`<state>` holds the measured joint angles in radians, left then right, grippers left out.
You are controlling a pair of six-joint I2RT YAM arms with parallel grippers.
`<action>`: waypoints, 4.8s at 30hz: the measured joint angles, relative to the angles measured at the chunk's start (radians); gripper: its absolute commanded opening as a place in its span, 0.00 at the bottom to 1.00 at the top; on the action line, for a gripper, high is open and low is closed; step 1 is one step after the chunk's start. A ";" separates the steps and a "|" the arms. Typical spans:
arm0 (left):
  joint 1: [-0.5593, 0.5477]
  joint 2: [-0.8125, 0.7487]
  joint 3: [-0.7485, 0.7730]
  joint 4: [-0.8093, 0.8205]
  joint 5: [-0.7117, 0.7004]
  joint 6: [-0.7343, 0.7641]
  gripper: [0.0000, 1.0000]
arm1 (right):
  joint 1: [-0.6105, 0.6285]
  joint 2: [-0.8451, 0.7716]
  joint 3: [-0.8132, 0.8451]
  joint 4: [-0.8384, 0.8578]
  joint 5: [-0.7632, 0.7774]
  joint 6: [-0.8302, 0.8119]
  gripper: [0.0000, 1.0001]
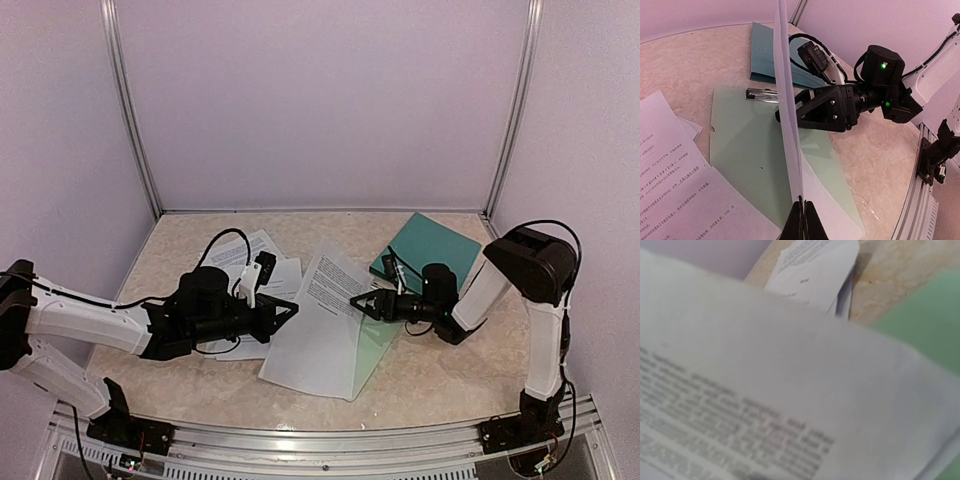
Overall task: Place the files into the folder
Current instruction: Pass from the left arm to the right, then pass from the right arm to the left
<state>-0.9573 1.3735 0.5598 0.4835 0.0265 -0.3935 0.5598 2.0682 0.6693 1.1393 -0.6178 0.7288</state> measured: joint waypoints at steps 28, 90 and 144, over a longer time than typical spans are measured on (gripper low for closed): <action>0.018 0.048 0.000 0.002 -0.008 -0.014 0.00 | -0.034 -0.023 -0.058 0.024 -0.045 0.045 0.00; 0.333 0.426 0.245 0.148 0.512 0.174 0.67 | -0.052 -0.828 -0.091 -0.918 -0.112 -0.581 0.00; 0.243 0.471 0.347 -0.040 0.553 0.156 0.00 | -0.115 -0.846 -0.060 -0.959 0.063 -0.482 0.50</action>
<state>-0.7143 1.8442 0.9066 0.4438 0.5797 -0.2375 0.4450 1.2221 0.6094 0.1806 -0.5552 0.2466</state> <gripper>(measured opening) 0.003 0.259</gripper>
